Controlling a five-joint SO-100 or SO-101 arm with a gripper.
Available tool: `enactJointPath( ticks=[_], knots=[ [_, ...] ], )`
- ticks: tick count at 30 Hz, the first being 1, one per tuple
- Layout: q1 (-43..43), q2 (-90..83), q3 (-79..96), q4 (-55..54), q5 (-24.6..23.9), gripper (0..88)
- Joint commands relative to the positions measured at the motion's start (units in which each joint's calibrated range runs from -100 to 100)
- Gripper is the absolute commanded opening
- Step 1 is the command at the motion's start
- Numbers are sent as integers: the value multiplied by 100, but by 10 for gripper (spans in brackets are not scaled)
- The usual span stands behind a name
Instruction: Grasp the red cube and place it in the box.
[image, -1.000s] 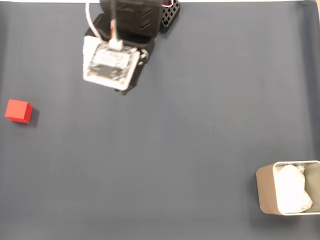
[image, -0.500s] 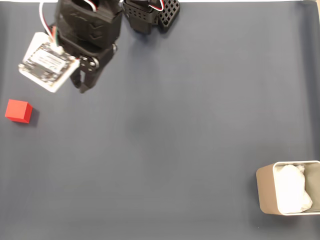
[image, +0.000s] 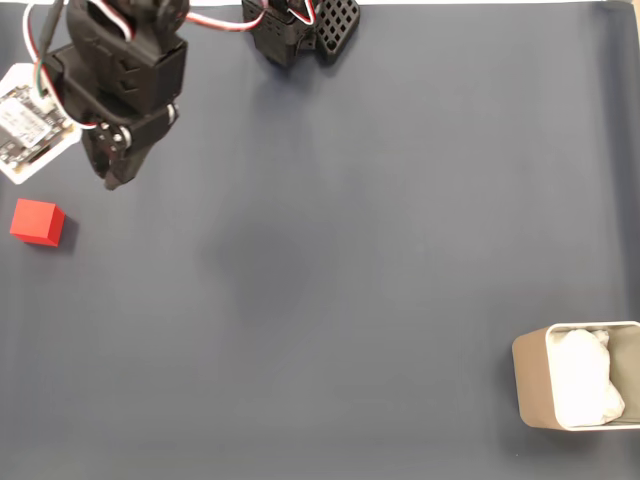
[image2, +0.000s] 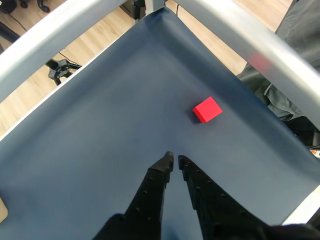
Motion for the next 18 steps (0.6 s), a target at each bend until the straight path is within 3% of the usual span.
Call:
enactJointPath(
  ticks=[1, 18],
  knots=[
    [165, 78, -32, -168, 83, 67],
    [747, 624, 160, -1127, 49, 240]
  ],
)
